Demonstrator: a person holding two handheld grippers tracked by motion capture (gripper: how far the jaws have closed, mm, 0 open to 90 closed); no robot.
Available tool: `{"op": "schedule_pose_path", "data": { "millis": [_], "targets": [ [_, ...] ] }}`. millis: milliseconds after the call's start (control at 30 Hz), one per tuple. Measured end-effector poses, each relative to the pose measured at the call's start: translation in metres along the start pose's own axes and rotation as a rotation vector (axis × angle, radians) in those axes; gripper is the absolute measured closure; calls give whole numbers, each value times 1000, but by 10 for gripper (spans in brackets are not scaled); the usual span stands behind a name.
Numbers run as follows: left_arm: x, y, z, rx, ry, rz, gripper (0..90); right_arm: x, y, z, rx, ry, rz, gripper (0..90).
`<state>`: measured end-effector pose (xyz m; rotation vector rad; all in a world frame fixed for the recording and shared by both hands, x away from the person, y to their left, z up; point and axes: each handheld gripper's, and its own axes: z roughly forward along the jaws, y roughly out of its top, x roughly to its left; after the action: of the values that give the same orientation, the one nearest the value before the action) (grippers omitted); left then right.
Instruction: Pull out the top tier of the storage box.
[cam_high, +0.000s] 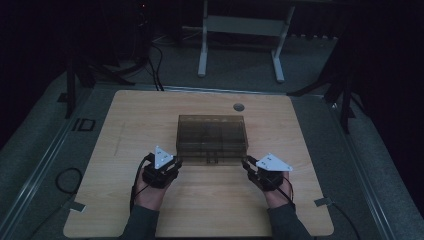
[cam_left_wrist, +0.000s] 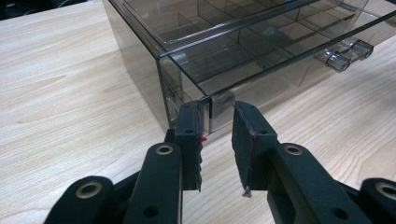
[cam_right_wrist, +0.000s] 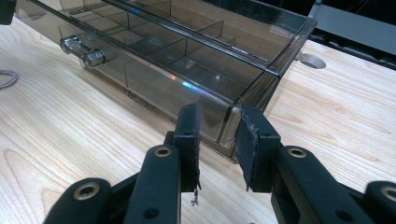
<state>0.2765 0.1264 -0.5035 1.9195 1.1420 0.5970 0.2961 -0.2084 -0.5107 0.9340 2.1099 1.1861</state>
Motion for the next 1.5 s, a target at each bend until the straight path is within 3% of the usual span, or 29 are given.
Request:
{"op": "schedule_pose_path", "data": {
  "millis": [1500],
  "targets": [
    [-8,-8,-14,-5,-11,6,737,9,-6,-14,-7,7,-1,711]
  ]
}}
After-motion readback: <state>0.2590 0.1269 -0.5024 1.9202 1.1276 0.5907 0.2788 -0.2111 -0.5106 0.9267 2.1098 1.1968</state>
